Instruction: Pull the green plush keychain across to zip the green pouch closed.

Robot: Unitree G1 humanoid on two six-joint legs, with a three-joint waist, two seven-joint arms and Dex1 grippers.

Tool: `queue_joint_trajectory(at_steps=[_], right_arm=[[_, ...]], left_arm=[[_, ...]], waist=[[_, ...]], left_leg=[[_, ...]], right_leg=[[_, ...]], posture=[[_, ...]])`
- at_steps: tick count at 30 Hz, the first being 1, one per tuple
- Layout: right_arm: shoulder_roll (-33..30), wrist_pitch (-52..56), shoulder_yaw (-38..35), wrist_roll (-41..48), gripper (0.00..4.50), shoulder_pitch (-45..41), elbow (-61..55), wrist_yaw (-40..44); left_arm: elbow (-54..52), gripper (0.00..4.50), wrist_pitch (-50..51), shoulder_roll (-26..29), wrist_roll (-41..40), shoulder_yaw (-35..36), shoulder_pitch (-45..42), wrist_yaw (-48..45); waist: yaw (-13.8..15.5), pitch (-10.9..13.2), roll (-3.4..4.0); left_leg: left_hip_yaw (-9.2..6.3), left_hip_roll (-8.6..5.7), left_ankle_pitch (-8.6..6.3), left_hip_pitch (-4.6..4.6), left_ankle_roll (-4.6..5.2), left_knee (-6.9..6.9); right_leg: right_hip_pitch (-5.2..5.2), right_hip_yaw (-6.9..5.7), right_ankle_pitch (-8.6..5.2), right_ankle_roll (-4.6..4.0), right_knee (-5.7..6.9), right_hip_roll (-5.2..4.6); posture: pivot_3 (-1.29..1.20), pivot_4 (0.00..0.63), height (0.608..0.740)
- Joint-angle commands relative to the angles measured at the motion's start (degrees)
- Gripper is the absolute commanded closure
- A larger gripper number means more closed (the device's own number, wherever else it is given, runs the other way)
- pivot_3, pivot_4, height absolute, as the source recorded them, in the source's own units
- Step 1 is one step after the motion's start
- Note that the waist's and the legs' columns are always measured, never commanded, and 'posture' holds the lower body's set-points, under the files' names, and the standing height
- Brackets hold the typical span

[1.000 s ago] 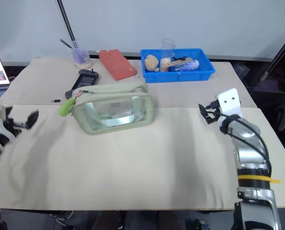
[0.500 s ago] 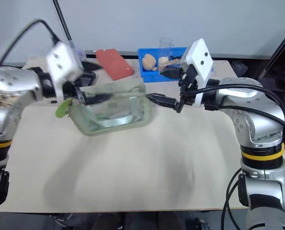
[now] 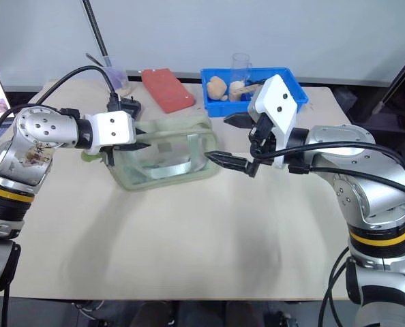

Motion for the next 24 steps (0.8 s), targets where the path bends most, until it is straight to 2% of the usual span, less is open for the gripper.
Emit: queue_joint_trajectory(at_steps=[1,5,13,18,24], right_arm=[[-1.1,-0.3,-1.7,0.6,0.0,-0.6,-1.2,0.0],[-1.9,-1.3,-0.6,0.0,0.0,-0.7,0.0,1.5],[-1.4,-3.0,1.2,-0.8,0.0,-1.7,2.2,3.2],[-1.5,-3.2,1.9,-1.0,0.0,-1.0,2.1,3.6],[-1.9,-3.6,2.8,-2.0,0.0,-1.3,2.8,4.3]], left_arm=[[0.5,4.49,-4.9,0.9,-1.8,3.7,-1.5,-3.1],[4.5,4.49,-14.6,3.2,-3.4,5.1,-2.0,-9.3],[13.9,4.49,-30.6,3.6,-4.6,5.5,-3.7,-17.6],[14.8,4.49,-33.0,1.9,-5.5,6.3,-3.1,-17.4],[13.9,4.49,-30.0,1.9,-5.7,6.8,-2.0,-17.2]], waist=[[0.0,0.0,0.0],[-0.2,0.0,0.0],[-0.1,0.0,0.0],[0.1,0.0,0.0],[-0.1,0.0,0.0]], left_leg=[[0.0,0.0,0.0,0.0,0.0,0.0],[0.0,0.01,0.0,0.0,0.0,-0.01],[0.01,0.02,-0.01,0.0,0.01,0.02],[0.0,0.02,-0.01,-0.05,0.01,0.08],[0.0,0.04,-0.01,-0.08,0.02,0.18]], right_leg=[[0.0,0.0,0.0,0.0,0.0,0.0],[-0.01,0.0,0.01,-0.02,0.0,0.0],[-0.01,0.0,0.03,-0.05,0.01,0.01],[-0.01,-0.02,0.04,-0.05,0.03,0.0],[-0.01,-0.02,0.05,-0.02,0.08,0.01]], posture=[[0.0,0.15,0.74],[0.0,0.15,0.74],[0.0,0.15,0.74],[0.0,0.15,0.74],[0.0,0.15,0.74]])
